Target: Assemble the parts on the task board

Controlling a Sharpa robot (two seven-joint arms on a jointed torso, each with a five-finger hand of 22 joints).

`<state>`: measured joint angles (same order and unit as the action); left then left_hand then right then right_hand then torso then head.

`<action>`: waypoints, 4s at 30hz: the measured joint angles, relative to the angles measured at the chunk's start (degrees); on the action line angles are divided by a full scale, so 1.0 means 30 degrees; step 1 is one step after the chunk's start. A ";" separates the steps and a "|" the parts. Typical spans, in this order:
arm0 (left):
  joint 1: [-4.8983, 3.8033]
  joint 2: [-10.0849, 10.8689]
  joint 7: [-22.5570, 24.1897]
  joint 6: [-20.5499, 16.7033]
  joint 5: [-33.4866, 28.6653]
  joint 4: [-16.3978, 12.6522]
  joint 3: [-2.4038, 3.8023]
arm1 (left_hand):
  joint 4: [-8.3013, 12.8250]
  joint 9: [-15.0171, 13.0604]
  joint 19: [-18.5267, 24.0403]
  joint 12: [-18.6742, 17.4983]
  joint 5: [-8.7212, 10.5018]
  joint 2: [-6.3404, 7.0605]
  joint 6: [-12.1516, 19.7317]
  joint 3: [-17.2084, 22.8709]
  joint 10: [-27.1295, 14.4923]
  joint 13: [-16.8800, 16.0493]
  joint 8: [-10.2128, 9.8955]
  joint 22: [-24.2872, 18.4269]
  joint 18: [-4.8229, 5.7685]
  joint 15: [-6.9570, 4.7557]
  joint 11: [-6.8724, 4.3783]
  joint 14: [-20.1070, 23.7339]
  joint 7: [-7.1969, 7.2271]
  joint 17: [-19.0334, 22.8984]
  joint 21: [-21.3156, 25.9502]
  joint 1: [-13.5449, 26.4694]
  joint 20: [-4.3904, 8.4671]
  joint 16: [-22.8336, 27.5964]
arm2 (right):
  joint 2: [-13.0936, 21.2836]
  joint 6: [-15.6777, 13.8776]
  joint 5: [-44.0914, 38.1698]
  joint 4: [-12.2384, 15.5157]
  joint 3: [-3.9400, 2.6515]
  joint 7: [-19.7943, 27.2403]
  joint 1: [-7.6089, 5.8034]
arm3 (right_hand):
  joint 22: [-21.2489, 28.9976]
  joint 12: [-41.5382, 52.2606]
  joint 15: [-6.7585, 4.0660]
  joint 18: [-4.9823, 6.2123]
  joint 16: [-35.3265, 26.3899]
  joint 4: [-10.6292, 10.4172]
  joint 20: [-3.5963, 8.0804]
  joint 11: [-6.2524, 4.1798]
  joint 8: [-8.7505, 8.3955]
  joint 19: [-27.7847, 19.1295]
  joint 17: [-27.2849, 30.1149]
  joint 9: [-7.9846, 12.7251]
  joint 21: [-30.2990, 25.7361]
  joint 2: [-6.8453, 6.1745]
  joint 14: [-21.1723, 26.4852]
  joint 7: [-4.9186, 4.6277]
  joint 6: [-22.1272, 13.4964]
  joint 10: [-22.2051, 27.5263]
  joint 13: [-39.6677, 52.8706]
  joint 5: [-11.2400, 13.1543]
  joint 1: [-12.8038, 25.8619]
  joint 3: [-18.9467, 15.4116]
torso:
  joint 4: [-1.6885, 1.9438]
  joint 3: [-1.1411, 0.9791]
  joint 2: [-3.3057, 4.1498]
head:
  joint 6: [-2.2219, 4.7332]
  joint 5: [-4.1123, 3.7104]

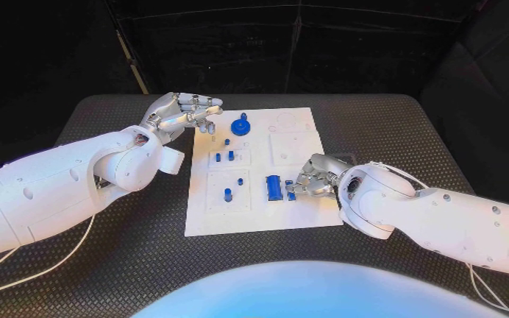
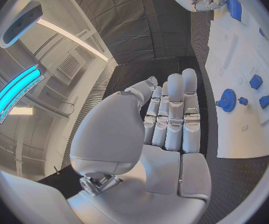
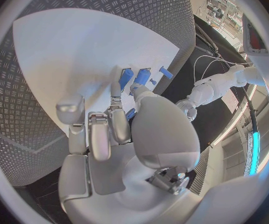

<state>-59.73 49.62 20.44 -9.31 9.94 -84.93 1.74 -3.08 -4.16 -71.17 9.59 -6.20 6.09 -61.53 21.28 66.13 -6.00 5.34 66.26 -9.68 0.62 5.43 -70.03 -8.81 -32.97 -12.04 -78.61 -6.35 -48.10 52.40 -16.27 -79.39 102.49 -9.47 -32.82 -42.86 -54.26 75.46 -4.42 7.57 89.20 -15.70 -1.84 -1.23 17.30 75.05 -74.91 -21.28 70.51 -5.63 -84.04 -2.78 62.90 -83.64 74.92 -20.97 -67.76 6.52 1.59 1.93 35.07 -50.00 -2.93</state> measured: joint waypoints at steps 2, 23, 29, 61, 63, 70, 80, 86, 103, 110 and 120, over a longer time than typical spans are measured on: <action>0.0001 0.0000 -0.0003 0.0003 0.0000 -0.0003 0.0000 | 0.0000 0.0000 -0.0001 0.0000 0.0000 0.0000 0.0000 0.0000 -0.0001 0.0000 0.0000 0.0000 0.0000 0.0000 0.0000 0.0000 -0.0001 0.0000 0.0000 0.0000 0.0000 0.0000 | -0.0024 0.0000 0.0001 -0.0030 0.0000 0.0015 0.0000 | 0.0000 -0.0001 0.0000 -0.0001 0.0000 -0.0036 0.0000 0.0000 0.0000 0.0000 0.0000 -0.0026 0.0000 0.0058 0.0000 -0.0072 -0.0072 0.0001 0.0000 0.0043 0.0118 -0.0201 | 0.0000 0.0000 0.0004 | 0.0000 0.0002; 0.0002 0.0025 -0.0043 0.0035 -0.0001 0.0016 0.0000 | 0.0053 0.0005 -0.0001 -0.0001 0.0000 0.0000 0.0070 -0.0053 -0.0071 0.0002 0.0000 -0.0017 0.0002 0.0068 -0.0070 0.0068 -0.0070 0.0000 0.0072 0.0000 0.0000 0.0000 | 0.0431 0.0182 -0.0002 0.0220 0.0001 0.0530 -0.0001 | 0.0046 -0.0008 0.0002 -0.0001 0.0000 0.1008 0.0000 0.0001 -0.0001 -0.0001 0.0002 -0.0403 0.0000 0.0451 0.0000 -0.0071 -0.0072 0.0002 -0.0001 0.2098 -0.1303 -0.1415 | -0.0005 -0.0020 0.0004 | 0.0000 0.0011; 0.0003 0.0000 -0.0057 0.0052 -0.0001 0.0042 0.0000 | 0.0053 0.0017 0.0000 -0.0002 0.0000 0.0000 0.0070 -0.0052 -0.0071 0.0001 0.0000 -0.0015 0.0002 0.0068 -0.0070 0.0068 -0.0071 0.0000 0.0072 0.0000 0.0000 0.0000 | 0.0552 0.0164 -0.0007 0.0240 0.0001 0.0841 -0.0001 | 0.0012 -0.0009 0.0002 0.0000 0.0000 0.0465 0.0000 0.0000 -0.0001 -0.0001 0.0001 -0.0488 0.0000 0.0734 0.0000 -0.0072 -0.0072 0.0002 -0.0001 0.2318 -0.0570 -0.2062 | -0.0015 -0.0022 -0.0005 | 0.0000 -0.0022; 0.0045 -0.0014 -0.0106 0.0097 -0.0001 0.0153 -0.0002 | 0.0052 0.0012 0.0000 -0.0004 0.0000 0.0000 0.0070 -0.0051 -0.0071 -0.0011 0.0000 -0.0029 0.0002 0.0068 -0.0070 0.0068 -0.0070 -0.0001 0.0071 0.0000 0.0000 0.0000 | 0.0997 0.1343 0.0385 0.0249 0.0001 0.1740 0.0001 | -0.0026 -0.0009 0.0003 0.0000 0.0000 0.1106 0.0001 0.0001 -0.0002 -0.0002 -0.0009 -0.0807 0.0000 0.1181 0.0001 -0.0071 -0.0073 0.0003 0.0011 0.3318 -0.1846 -0.3318 | 0.0007 0.0000 0.0000 | 0.0000 -0.0038; 0.0048 -0.0020 -0.0107 0.0098 -0.0001 0.0162 -0.0002 | 0.0052 0.0012 0.0000 -0.0004 0.0000 0.0000 0.0070 -0.0052 -0.0071 -0.0011 0.0000 -0.0029 0.0002 0.0068 -0.0070 0.0068 -0.0070 -0.0001 0.0071 0.0000 0.0000 0.0000 | 0.0935 0.1362 0.0388 0.0176 0.0002 0.1741 0.0001 | -0.0057 -0.0008 0.0003 0.0000 0.0000 0.1112 0.0000 0.0002 -0.0002 -0.0002 -0.0009 -0.0809 0.0000 0.1239 0.0000 -0.0071 -0.0072 0.0003 0.0014 0.3318 -0.1905 -0.3324 | 0.0007 -0.0004 0.0000 | 0.0000 -0.0027; 0.0056 -0.0061 -0.0108 0.0103 -0.0001 0.0166 -0.0002 | 0.0052 0.0011 0.0000 -0.0006 0.0000 0.0000 0.0070 -0.0052 -0.0070 -0.0010 0.0000 -0.0029 0.0003 0.0068 -0.0070 0.0068 -0.0070 -0.0001 0.0071 0.0000 0.0000 0.0000 | 0.0508 0.1365 0.0311 -0.0253 0.0001 0.1741 0.0001 | -0.0063 -0.0008 0.0003 0.0000 0.0000 0.1312 0.0000 0.0002 -0.0002 -0.0002 -0.0007 -0.0861 0.0000 0.1394 0.0001 -0.0071 -0.0073 0.0004 0.0047 0.3326 -0.2209 -0.3360 | 0.0018 -0.0011 0.0005 | 0.0000 -0.0016; 0.0075 -0.0082 -0.0114 0.0109 -0.0001 0.0187 -0.0002 | 0.0052 0.0010 0.0000 -0.0009 0.0000 -0.0001 0.0070 -0.0051 -0.0070 -0.0008 0.0000 -0.0027 0.0002 0.0068 -0.0071 0.0068 -0.0070 -0.0001 0.0071 0.0000 0.0000 0.0000 | 0.0069 0.1245 0.0044 -0.0796 0.0001 0.1725 0.0000 | -0.0081 0.0044 0.0004 0.0001 0.0000 0.1372 0.0000 0.0003 -0.0002 -0.0002 -0.0006 -0.0882 0.0000 0.1483 0.0000 -0.0070 -0.0073 0.0005 0.0045 0.3323 -0.2298 -0.3368 | 0.0031 -0.0015 0.0000 | 0.0000 0.0059; 0.0089 -0.0101 -0.0117 0.0113 -0.0001 0.0198 -0.0002 | 0.0052 0.0009 0.0000 -0.0009 0.0000 -0.0001 0.0070 -0.0052 -0.0071 -0.0008 0.0000 -0.0027 0.0003 0.0068 -0.0070 0.0068 -0.0070 -0.0002 0.0071 0.0000 0.0000 0.0000 | 0.0050 0.1189 -0.0024 -0.0846 0.0001 0.1738 0.0000 | -0.0079 0.0070 0.0004 -0.0001 0.0090 0.1371 0.0001 0.0003 -0.0002 -0.0002 -0.0005 -0.0880 -0.0001 0.1564 0.0001 -0.0071 -0.0072 0.0005 0.0048 0.3323 -0.2379 -0.3367 | -0.0004 -0.0015 -0.0016 | 0.0000 0.0044; 0.0359 -0.0270 -0.0099 0.0160 -0.0003 0.0862 -0.0005 | -0.0219 0.0025 0.0057 0.0071 0.0000 -0.0089 0.0137 -0.0362 -0.0251 -0.0015 -0.0071 -0.0259 0.0004 0.0168 -0.0040 0.0324 -0.0137 0.0113 0.0303 0.0335 -0.0055 0.0236 | 0.0898 -0.0585 0.6277 -0.1751 0.0020 0.7741 -0.0409 | 0.8663 -1.1855 0.1028 0.0761 -0.7758 0.1860 -0.0965 0.1350 -0.1992 -0.4617 0.5863 -0.0009 -0.7081 0.2039 0.1541 -0.1606 -0.3344 0.6780 -0.7704 0.2851 -0.3560 -0.4733 | -0.0016 -0.0005 -0.0344 | 0.0000 -0.0286; 0.0530 -0.0710 0.0041 0.0152 -0.0128 0.1918 -0.0005 | -0.0658 0.0051 0.3154 -0.0022 0.0027 0.0009 0.0654 -0.1514 -0.0641 0.0103 -0.0308 -0.2846 0.0003 0.0858 0.0295 0.2775 -0.0053 0.2379 0.2641 0.0750 -0.0809 0.5088 | -0.0610 -0.1334 1.2781 -0.5413 -0.0039 1.2274 -0.1512 | 1.1133 -1.6040 0.2100 0.0755 -1.6575 0.1988 -0.1976 0.2344 -0.2447 -0.6510 1.3174 0.0750 -1.1170 0.2603 0.5619 -0.2328 -0.3826 0.9805 -1.1868 0.3290 -0.4425 -0.5228 | -0.0040 0.0115 -0.0998 | 0.0203 -0.0496; 0.0710 -0.2444 0.0777 -0.0621 -0.0935 0.4746 0.0003 | -0.0951 0.0140 1.1684 -0.1979 0.0056 -0.0815 0.2491 -0.4002 -0.3305 0.0794 -0.0514 -1.1191 -0.0004 0.2580 0.1349 0.6427 0.0383 0.6826 0.2852 0.0374 -0.3398 1.3555 | -0.4019 -0.1258 1.8661 -1.0793 -0.0069 1.6359 -0.2322 | 1.4449 -2.0545 0.3778 0.0750 -2.4546 0.3254 -0.3932 0.3229 -0.4353 -0.9271 1.9115 0.3076 -1.6868 0.3298 0.9400 -0.2639 -0.3514 0.9913 -1.9487 0.4105 -0.5157 -0.5534 | -0.0106 0.0249 -0.1943 | 0.1474 -0.0441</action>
<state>-57.60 42.29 22.77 -11.17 7.14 -70.69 1.75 -5.93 -3.74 -36.12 3.65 -6.03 3.64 -54.06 9.27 56.21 -3.62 3.80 32.69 -9.69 8.36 9.48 -50.75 -7.66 -12.49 -3.48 -77.48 -16.55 -7.44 40.34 -20.04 -23.40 70.11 -9.68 16.25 -49.82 -10.91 13.82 6.91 9.82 15.57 -5.94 -13.64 8.45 4.24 47.24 -17.56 -12.05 19.91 4.27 -55.84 -10.70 52.36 -53.90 16.46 -8.65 -83.23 -10.08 1.27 2.68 29.25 -45.58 -4.25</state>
